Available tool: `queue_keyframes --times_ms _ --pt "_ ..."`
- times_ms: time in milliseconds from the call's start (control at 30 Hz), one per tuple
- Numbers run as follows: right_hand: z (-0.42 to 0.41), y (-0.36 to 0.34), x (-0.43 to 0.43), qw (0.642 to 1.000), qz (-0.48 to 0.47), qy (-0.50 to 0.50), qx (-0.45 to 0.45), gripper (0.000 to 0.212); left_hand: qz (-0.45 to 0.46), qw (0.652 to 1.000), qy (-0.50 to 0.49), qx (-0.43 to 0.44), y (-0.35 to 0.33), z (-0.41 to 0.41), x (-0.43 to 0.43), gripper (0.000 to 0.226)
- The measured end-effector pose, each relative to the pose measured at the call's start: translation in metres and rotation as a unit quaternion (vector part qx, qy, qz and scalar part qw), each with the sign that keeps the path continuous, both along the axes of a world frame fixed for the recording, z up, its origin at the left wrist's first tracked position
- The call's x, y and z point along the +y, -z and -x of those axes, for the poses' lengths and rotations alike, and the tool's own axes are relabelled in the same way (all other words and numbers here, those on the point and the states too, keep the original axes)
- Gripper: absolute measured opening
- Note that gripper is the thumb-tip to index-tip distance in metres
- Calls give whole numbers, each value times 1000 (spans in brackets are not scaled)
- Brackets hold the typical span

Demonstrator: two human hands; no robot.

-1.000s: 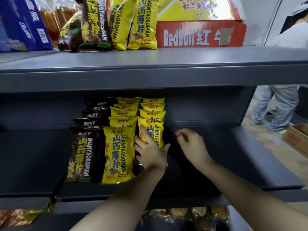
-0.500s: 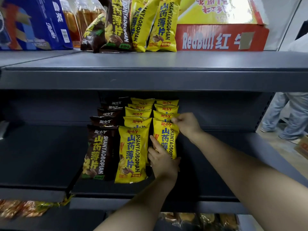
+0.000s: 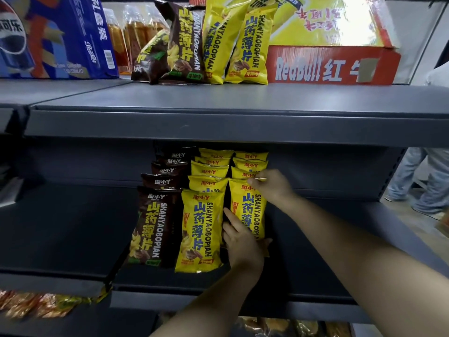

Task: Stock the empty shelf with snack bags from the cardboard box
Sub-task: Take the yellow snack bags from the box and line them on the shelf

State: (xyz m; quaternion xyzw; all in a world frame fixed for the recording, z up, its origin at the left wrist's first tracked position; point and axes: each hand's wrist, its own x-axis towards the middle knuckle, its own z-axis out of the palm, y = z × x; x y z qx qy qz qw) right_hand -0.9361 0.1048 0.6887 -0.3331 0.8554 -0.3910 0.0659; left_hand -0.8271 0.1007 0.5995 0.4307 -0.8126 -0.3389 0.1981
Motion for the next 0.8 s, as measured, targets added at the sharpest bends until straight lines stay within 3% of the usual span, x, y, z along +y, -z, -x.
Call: queue_keyframes --times_ms 67,167,300,333,433,567,700,800 --pt "-4 7 -3 997 71 36 -21 13 1 1000 1 -4 1 -2 0 124" --pt "-12 17 -8 989 117 84 -25 11 0 1000 3 -12 -2 -2 0 124" --pt "-27 17 -3 983 71 133 104 42 1 998 25 -53 -16 -4 0 122" --pt "-32 18 2 976 69 140 150 45 29 997 38 -54 -22 -7 1 117" --pt "-43 27 19 956 69 130 254 54 236 971 44 3 -38 -16 -6 102" --pt "-54 47 41 944 21 68 323 69 441 891 99 53 -46 -47 -36 72" --pt "-62 72 57 905 -150 -29 398 110 512 850 113 -59 -25 -106 -71 92" --pt "-65 83 55 881 -235 -56 408 127 537 820 149 -129 2 -132 -94 110"
